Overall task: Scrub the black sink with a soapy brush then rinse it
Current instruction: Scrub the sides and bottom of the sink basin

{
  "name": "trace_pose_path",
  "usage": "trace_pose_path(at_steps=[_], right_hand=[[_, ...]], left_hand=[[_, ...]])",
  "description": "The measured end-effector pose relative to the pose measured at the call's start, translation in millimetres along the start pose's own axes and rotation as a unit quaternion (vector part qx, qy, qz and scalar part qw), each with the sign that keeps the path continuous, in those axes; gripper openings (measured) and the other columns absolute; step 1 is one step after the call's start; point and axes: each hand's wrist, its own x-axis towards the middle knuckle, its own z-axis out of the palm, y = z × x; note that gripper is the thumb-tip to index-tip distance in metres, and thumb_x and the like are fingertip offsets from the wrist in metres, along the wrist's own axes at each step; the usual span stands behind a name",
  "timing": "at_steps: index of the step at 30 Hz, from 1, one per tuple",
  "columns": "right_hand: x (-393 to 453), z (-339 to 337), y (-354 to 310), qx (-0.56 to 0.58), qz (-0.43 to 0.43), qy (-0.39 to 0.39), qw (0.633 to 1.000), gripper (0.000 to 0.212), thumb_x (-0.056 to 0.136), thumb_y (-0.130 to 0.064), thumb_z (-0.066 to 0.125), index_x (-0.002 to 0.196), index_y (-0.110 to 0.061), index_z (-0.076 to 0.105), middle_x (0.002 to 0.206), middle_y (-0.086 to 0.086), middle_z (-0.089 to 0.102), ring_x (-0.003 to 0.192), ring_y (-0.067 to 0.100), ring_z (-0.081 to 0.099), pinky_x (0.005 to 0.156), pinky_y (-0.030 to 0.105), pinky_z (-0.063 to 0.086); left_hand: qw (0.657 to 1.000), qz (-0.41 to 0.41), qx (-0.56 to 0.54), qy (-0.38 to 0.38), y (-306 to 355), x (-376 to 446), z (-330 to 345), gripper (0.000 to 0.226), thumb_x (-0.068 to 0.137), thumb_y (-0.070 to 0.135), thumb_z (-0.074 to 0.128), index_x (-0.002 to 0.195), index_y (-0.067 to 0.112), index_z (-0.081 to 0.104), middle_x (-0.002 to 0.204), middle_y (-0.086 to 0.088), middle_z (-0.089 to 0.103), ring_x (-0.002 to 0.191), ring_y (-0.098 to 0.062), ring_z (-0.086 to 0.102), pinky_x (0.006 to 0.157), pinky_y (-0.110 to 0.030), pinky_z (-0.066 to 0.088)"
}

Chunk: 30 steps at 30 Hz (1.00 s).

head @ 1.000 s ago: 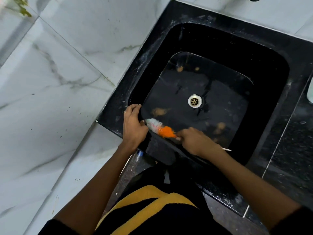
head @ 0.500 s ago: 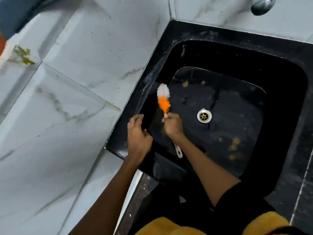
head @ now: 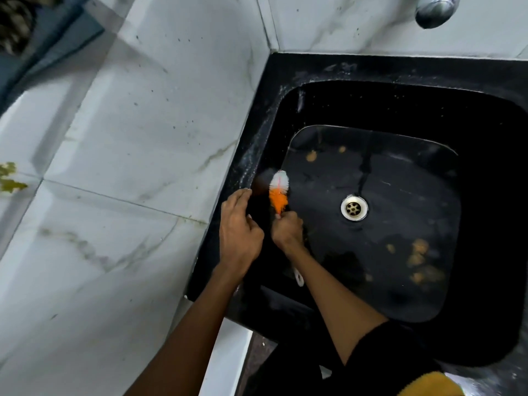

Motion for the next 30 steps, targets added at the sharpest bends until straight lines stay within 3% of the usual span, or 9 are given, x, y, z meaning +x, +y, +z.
trace_pose_path(at_steps=[4, 7, 11, 15, 18, 22, 26, 28, 30], right_hand=[[1.4, 5.3, -12.1, 0.018, -0.077, 0.051, 0.996, 0.03, 0.097, -0.019, 0.046, 0.071, -0.006, 0.051, 0.065, 0.009, 0.055, 0.062, 0.032, 0.052, 0.052, 0.036, 0.037], [16.5, -1.6, -17.1, 0.012, 0.0, 0.034, 0.999, 0.024, 0.094, -0.022, 0.049, 0.083, -0.005, 0.062, 0.082, 0.015, 0.063, 0.082, 0.034, 0.062, 0.063, 0.027, 0.036], [24.8, -8.3, -40.9, 0.024, -0.058, 0.08, 0.995, 0.022, 0.095, -0.018, 0.046, 0.077, -0.008, 0.054, 0.073, 0.011, 0.056, 0.062, 0.025, 0.049, 0.057, 0.031, 0.033], [43.9, -15.1, -42.7, 0.022, -0.005, 0.044, 0.999, 0.023, 0.092, -0.022, 0.05, 0.085, -0.003, 0.062, 0.089, 0.016, 0.065, 0.084, 0.035, 0.062, 0.064, 0.032, 0.043], [49.8, -24.6, -47.6, 0.01, -0.065, 0.077, 0.995, 0.023, 0.094, -0.02, 0.045, 0.077, -0.008, 0.055, 0.08, 0.014, 0.061, 0.072, 0.033, 0.053, 0.062, 0.032, 0.035], [65.4, -33.7, -56.8, 0.017, -0.011, 0.048, 0.999, 0.023, 0.092, -0.023, 0.048, 0.089, -0.005, 0.062, 0.095, 0.016, 0.064, 0.089, 0.036, 0.061, 0.066, 0.03, 0.039], [72.3, -29.8, -76.2, 0.071, -0.04, 0.083, 0.993, 0.024, 0.09, -0.019, 0.047, 0.068, -0.012, 0.054, 0.082, 0.016, 0.065, 0.076, 0.03, 0.059, 0.063, 0.029, 0.036], [73.1, -24.4, -78.7, 0.103, 0.0, 0.059, 0.993, 0.02, 0.087, -0.017, 0.048, 0.073, -0.008, 0.06, 0.084, 0.016, 0.067, 0.077, 0.031, 0.062, 0.062, 0.029, 0.041], [77.3, -29.3, -85.2, 0.131, 0.036, 0.045, 0.99, 0.018, 0.086, -0.012, 0.048, 0.076, -0.004, 0.062, 0.077, 0.011, 0.063, 0.067, 0.027, 0.059, 0.059, 0.031, 0.044]], left_hand=[[1.0, -0.003, -0.001, 0.003, 0.4, 1.6, 2.6, 0.065, 0.072, -0.012, 0.053, 0.136, 0.002, 0.055, 0.141, -0.007, 0.053, 0.131, -0.019, 0.042, 0.107, -0.004, 0.02], [1.0, 0.003, 0.0, 0.001, 0.6, 3.1, 4.8, 0.066, 0.073, -0.011, 0.053, 0.137, 0.003, 0.055, 0.141, -0.006, 0.053, 0.131, -0.019, 0.042, 0.106, -0.001, 0.018], [1.0, 0.012, -0.003, -0.003, 3.3, 13.6, 7.3, 0.064, 0.073, -0.01, 0.053, 0.136, 0.004, 0.056, 0.14, -0.005, 0.054, 0.13, -0.018, 0.042, 0.109, -0.013, 0.026], [0.999, 0.031, -0.007, -0.01, 13.8, 28.8, 11.9, 0.065, 0.075, -0.01, 0.052, 0.138, 0.003, 0.053, 0.143, -0.006, 0.052, 0.134, -0.018, 0.039, 0.113, -0.022, 0.03], [1.0, 0.027, -0.009, -0.012, 19.2, 43.9, 16.3, 0.065, 0.076, -0.009, 0.052, 0.14, 0.004, 0.052, 0.144, -0.005, 0.051, 0.135, -0.018, 0.038, 0.113, -0.02, 0.027], [0.999, 0.042, 0.007, -0.032, 26.0, 60.8, 23.8, 0.067, 0.076, -0.006, 0.053, 0.142, 0.004, 0.049, 0.146, -0.007, 0.049, 0.137, -0.02, 0.037, 0.116, -0.024, 0.025], [0.998, 0.052, 0.002, -0.023, 27.0, 79.4, 27.8, 0.066, 0.073, -0.006, 0.053, 0.138, 0.003, 0.053, 0.142, -0.01, 0.053, 0.134, -0.024, 0.043, 0.112, -0.008, 0.014], [0.997, 0.071, -0.002, -0.019, 29.1, 87.9, 28.6, 0.066, 0.071, -0.006, 0.05, 0.135, 0.002, 0.056, 0.138, -0.01, 0.056, 0.129, -0.024, 0.046, 0.115, -0.022, 0.028], [0.996, 0.092, -0.012, -0.015, 29.1, 96.1, 29.3, 0.065, 0.07, -0.009, 0.048, 0.133, 0.002, 0.058, 0.136, -0.009, 0.057, 0.126, -0.023, 0.048, 0.11, -0.038, 0.04]])
